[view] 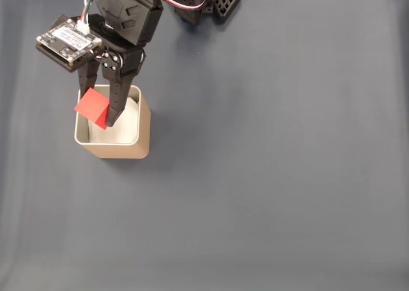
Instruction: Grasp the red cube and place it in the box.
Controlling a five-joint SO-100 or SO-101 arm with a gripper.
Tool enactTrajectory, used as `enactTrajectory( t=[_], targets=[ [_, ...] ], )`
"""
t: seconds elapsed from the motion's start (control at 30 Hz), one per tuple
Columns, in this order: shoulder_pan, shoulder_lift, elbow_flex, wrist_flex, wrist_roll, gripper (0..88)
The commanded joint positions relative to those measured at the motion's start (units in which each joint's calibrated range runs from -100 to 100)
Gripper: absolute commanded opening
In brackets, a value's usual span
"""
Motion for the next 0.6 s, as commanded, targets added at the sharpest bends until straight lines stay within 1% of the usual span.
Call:
enactTrajectory(
  t=[0.0,0.1,0.13,0.57],
  targets=[
    [0.4,-1.9,-0.9,-1.4,0.7,11.6],
    [0.5,-1.8,-0.9,-1.5,1.1,15.7],
    [0.5,-1.7,-0.9,-1.9,1.1,18.5],
    [0.7,-0.8,-0.8,-2.7,1.3,35.8]
  ],
)
